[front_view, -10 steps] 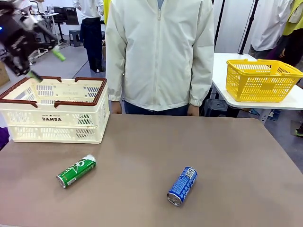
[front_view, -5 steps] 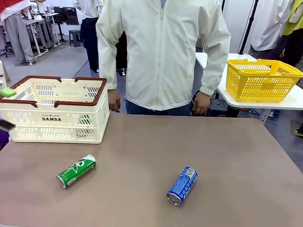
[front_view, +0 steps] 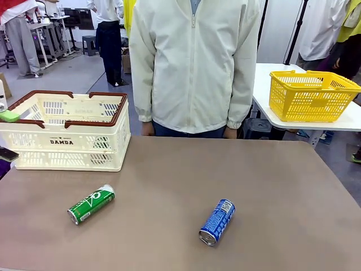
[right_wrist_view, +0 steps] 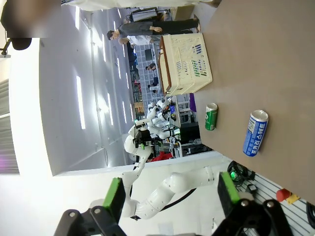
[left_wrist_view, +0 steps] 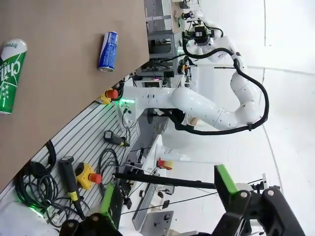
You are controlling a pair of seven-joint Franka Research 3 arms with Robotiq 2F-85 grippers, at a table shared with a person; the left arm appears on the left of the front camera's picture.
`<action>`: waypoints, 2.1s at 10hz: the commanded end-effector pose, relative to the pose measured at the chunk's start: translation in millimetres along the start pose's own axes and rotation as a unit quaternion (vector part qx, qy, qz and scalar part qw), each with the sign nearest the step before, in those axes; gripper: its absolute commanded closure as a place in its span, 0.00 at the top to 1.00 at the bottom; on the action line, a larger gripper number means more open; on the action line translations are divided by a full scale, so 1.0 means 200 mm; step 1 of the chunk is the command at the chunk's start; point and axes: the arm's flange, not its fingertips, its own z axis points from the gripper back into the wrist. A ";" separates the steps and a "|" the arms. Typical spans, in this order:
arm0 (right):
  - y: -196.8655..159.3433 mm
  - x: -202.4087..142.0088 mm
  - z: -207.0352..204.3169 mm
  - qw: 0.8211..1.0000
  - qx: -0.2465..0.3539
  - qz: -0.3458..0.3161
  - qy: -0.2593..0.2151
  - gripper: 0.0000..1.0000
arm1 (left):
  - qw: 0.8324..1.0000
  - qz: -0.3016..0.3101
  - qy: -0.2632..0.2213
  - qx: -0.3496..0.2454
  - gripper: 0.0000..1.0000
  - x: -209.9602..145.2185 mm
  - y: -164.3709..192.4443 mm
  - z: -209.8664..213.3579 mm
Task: Place the drinks into the Shopping basket.
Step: Pick up one drink and place it into the Shopping basket.
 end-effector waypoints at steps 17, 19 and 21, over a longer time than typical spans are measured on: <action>0.01 -0.01 0.01 1.000 -0.001 0.007 0.004 1.00 | 0.942 0.040 0.107 0.314 1.00 0.24 -0.70 -1.00; 0.01 -0.01 0.01 1.000 -0.001 0.007 0.004 1.00 | 0.887 -0.017 0.209 0.412 1.00 0.19 -0.82 -1.76; 0.01 -0.01 0.01 1.000 -0.001 0.007 0.004 1.00 | 0.867 -0.064 0.207 0.449 1.00 0.05 -0.78 -2.15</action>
